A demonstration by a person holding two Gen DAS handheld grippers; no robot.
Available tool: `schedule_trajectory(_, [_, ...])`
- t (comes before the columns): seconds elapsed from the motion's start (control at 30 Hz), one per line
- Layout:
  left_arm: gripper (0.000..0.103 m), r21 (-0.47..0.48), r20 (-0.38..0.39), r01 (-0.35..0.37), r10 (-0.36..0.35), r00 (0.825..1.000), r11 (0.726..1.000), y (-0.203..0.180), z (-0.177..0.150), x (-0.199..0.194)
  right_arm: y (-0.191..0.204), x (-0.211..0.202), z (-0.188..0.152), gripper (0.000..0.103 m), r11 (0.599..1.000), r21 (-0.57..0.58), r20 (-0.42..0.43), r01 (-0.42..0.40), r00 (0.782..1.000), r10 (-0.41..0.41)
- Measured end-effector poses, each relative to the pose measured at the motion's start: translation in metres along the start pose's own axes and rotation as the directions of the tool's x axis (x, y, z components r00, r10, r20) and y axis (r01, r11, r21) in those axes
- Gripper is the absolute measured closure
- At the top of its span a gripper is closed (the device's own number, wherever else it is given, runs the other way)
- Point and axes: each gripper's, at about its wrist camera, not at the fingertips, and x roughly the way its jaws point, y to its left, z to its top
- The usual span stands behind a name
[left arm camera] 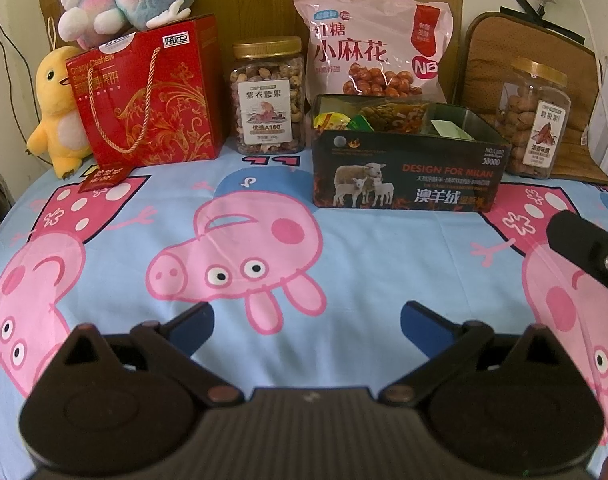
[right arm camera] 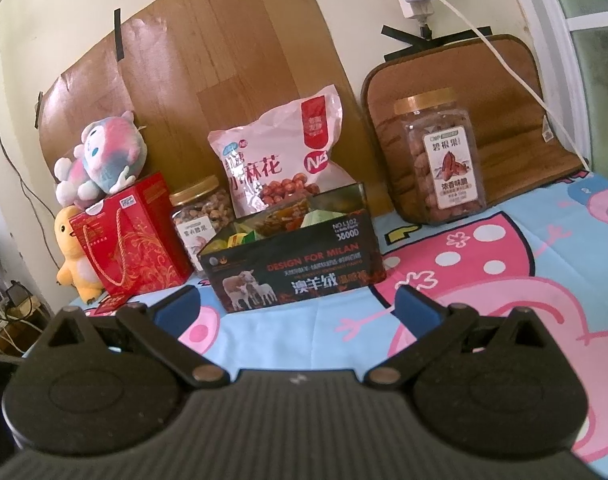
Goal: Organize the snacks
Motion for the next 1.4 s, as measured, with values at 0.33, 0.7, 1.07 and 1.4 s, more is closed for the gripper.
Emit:
schedule_trajectory(0.33, [0.000, -0.001, 0.001, 0.000, 0.000, 1.000, 1.000, 0.0017, 0.0003, 0.0003, 0.0000, 0.0009, -0.0005, 0.000, 1.000, -0.006, -0.004, -0.004, 1.000, 0.004])
schedule_trajectory(0.7, [0.000, 0.001, 0.001, -0.003, 0.003, 1.000, 1.000, 0.0028, 0.0011, -0.0007, -0.0013, 0.0009, 0.0012, 0.000, 1.000, -0.005, 0.002, -0.006, 1.000, 0.006])
schedule_trajectory(1.07, [0.000, 0.002, 0.003, -0.003, 0.003, 1.000, 1.000, 0.0031, 0.0018, -0.0011, -0.0016, 0.0004, 0.0011, 0.000, 1.000, -0.006, 0.004, -0.006, 1.000, 0.006])
schedule_trajectory(1.4, [0.000, 0.005, 0.020, -0.006, 0.006, 1.000, 1.000, -0.0004, 0.0034, -0.0074, -0.0019, -0.0008, 0.0016, 0.000, 1.000, -0.006, 0.012, -0.006, 1.000, 0.006])
